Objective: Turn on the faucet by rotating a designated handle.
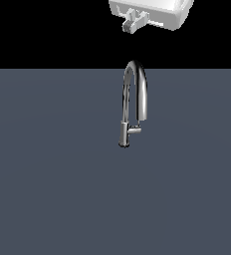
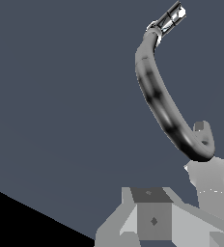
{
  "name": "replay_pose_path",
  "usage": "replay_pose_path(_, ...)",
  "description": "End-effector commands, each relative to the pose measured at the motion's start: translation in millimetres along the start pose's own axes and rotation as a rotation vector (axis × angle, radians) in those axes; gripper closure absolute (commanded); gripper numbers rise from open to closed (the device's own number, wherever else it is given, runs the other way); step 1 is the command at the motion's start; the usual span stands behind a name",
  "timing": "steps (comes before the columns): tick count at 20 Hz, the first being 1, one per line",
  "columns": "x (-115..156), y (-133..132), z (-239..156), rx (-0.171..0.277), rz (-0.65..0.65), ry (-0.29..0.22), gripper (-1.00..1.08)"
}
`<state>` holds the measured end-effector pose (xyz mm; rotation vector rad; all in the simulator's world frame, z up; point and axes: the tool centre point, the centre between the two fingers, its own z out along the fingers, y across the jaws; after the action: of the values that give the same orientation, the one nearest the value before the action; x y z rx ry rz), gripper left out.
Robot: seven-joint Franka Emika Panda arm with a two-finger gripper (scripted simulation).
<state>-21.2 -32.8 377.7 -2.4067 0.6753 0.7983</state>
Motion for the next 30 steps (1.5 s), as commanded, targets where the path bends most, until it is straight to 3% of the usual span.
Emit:
replay_pose_path(1, 16.6, 0.6, 0.7, 0.035, 0.033, -0.039, 1.08)
replay_pose_path(16, 118.6, 15.8, 22.0, 0.259, 0.252, -0.287, 1.08)
replay_pose_path(30, 210.5, 44.5, 74.7, 0.494, 0.485, -0.544, 1.08)
